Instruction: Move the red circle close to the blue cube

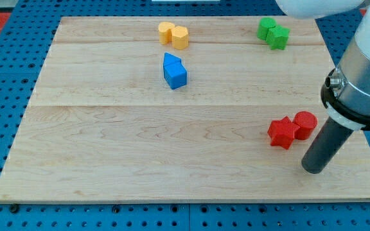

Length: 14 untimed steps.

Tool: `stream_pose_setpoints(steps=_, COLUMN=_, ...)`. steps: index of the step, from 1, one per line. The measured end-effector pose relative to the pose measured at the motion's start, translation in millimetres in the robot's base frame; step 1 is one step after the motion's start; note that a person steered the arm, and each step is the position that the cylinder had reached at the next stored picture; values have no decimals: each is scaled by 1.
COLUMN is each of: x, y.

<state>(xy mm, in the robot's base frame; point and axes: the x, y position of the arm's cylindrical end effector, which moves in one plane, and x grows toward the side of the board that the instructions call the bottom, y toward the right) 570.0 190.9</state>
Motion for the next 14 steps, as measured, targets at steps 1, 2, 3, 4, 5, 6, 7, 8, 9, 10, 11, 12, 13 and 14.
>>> stream_pose_setpoints(steps=1, x=0, y=0)
stream_pose_setpoints(steps=2, x=0, y=5)
stream_pose_setpoints(steps=3, x=-1, y=7)
stream_pose_setpoints(steps=4, x=-15, y=55)
stream_pose_setpoints(steps=5, x=-21, y=103)
stream_pose_setpoints(steps=6, x=-55, y=72)
stream_pose_setpoints(steps=7, x=-61, y=44)
stream_pose_setpoints(steps=8, x=-65, y=-2)
stream_pose_setpoints(steps=9, x=-68, y=-22)
stream_pose_setpoints(steps=10, x=-87, y=-40)
stream_pose_setpoints(steps=11, x=-97, y=-13)
stream_pose_setpoints(steps=12, x=-103, y=1)
stream_pose_setpoints(steps=13, x=-111, y=1)
stream_pose_setpoints(steps=14, x=-114, y=1)
